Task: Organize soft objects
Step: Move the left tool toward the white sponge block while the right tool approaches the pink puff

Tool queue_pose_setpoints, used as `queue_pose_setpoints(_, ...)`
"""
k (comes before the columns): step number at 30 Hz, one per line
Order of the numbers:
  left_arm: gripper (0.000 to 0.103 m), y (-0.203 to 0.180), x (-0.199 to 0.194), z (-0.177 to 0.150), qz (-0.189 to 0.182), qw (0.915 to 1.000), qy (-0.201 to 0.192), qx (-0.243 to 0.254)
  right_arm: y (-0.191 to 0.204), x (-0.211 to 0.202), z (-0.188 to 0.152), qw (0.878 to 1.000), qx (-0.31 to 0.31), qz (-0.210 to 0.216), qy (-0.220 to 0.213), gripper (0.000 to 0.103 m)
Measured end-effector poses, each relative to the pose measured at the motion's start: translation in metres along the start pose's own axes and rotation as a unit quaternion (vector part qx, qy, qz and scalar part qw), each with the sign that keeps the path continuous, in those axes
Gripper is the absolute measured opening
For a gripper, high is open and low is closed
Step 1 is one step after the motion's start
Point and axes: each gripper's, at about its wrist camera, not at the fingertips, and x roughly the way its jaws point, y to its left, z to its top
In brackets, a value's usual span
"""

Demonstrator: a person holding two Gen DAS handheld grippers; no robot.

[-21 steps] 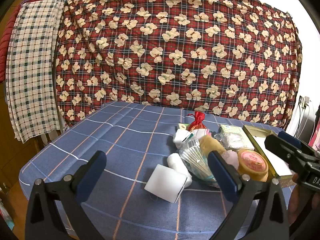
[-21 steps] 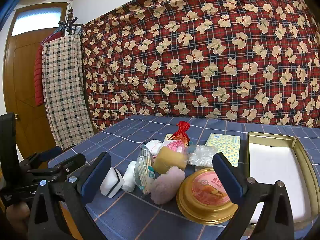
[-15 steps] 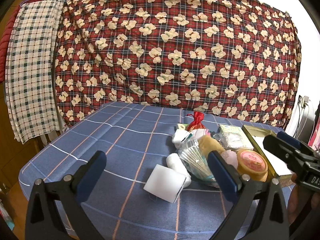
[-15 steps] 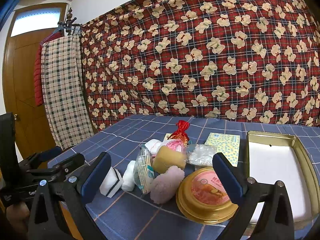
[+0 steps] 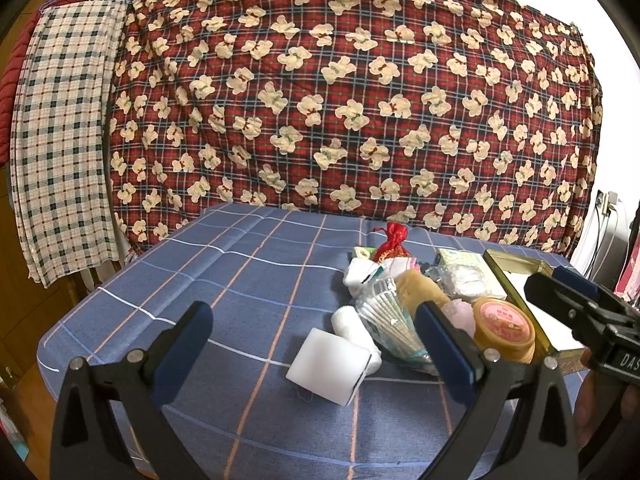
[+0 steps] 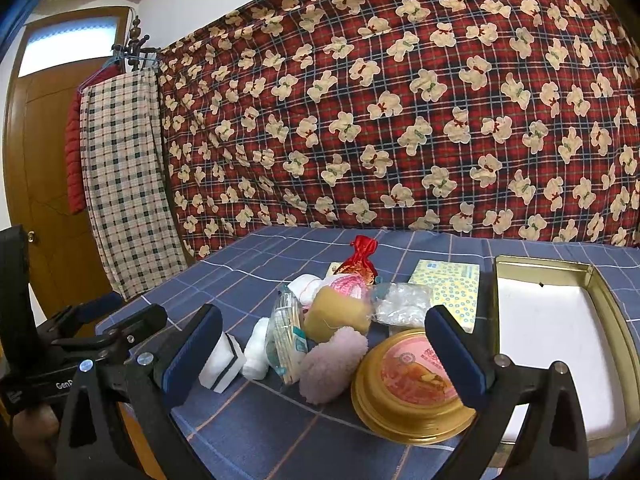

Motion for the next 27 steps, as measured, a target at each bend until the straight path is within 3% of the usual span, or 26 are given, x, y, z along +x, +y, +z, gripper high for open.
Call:
queue_pose_setpoints(13,0.103,0.001,0.000,0.000,0.001,1.0000,0.001,0.001,-0.001,0.000,0.006,1.000,0.002,0.001,0.003,0.102)
queue_pose_setpoints(18,0.103,-0.008,0.001,-0.002,0.002,1.0000,0.003,-0.003,0.000,0.008,-0.010,1.000,0.000,0.001,0.007,0.102)
queue_pose_setpoints(27,0.103,0.001,0.012,-0.014,0.000,0.9999,0.014,-0.009,0.001,0.015,-0.011,1.000,-0.004,-0.005,0.016,0.102)
